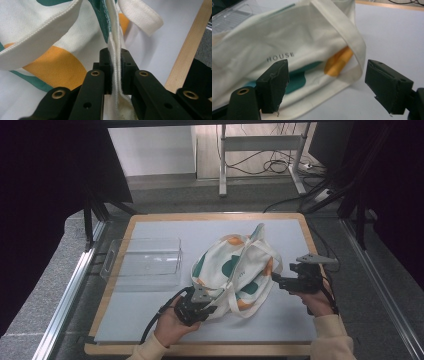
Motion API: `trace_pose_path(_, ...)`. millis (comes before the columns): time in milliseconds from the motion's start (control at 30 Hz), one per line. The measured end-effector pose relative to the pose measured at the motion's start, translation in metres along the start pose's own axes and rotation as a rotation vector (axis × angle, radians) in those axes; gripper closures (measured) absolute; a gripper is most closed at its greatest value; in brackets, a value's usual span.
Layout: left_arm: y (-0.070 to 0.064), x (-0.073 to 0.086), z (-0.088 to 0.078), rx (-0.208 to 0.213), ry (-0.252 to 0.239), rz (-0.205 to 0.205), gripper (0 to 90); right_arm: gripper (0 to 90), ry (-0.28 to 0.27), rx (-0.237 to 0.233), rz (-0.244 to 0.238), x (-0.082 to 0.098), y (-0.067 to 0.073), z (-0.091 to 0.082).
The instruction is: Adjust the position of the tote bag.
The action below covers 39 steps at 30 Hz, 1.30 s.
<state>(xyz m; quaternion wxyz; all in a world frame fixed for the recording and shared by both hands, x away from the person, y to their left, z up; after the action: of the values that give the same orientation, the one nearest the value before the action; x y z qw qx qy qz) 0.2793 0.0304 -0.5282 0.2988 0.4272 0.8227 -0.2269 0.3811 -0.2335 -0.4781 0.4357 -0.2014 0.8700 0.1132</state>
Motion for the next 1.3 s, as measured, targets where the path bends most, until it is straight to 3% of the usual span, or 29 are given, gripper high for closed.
trace_pose_path(433,0.0,0.0,0.001,0.001,0.001,0.002,83.4,19.4,-0.01,-0.008,0.018,-0.047,0.004,0.015)
trace_pose_path(833,0.0,0.0,0.001,0.002,-0.008,-0.007,83.4,19.5,0.012,0.014,0.047,-0.067,-0.006,0.039)
trace_pose_path(1300,0.0,0.001,0.001,0.002,-0.005,-0.004,83.5,19.3,0.049,0.029,0.053,-0.086,-0.005,0.067)
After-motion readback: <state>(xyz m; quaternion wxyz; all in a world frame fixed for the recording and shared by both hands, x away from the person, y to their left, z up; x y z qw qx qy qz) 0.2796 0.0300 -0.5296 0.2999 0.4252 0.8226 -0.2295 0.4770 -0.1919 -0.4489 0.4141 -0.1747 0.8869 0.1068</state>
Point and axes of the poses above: each handheld gripper's, and its own axes: z roughly forward along the jaws, x roughly out of its underside, y roughly to its left, the point moved 7 cm from there along z, roughly forward along the jaws, and after that the axes turned 6 degrees about x, right-handed, at the moved point
